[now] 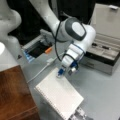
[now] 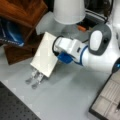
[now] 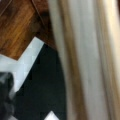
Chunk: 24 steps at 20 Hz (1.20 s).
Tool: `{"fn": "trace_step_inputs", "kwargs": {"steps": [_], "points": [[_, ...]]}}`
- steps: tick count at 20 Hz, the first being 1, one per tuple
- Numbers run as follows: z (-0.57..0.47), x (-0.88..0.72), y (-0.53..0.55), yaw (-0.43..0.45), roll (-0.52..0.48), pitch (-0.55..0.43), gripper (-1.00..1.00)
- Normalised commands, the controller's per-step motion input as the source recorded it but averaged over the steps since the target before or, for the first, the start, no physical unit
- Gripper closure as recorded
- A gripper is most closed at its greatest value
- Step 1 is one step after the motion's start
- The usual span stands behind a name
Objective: Open the box. Pick up the pen. Place the pen in the box. Pick up the book. Place the book on the shelf.
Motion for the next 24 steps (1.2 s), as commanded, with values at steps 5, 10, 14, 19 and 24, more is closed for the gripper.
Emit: {"fn": "trace_step_inputs", "kwargs": {"steps": [5,10,14,19,24], "points": [[-0.13,-0.04,0.07,0.068,-0.268,-0.128,1.0],[-0.03,-0.11,-0.04,0.177,-0.288,0.021,1.0],[0.24,-0.12,-0.14,0.263,-0.297,0.163,1.0],[0.41,-0.11,-0.13,0.264,-0.283,0.182,1.0],[0.37,-0.09,-0.1,0.223,-0.176,0.108,1.0]]}}
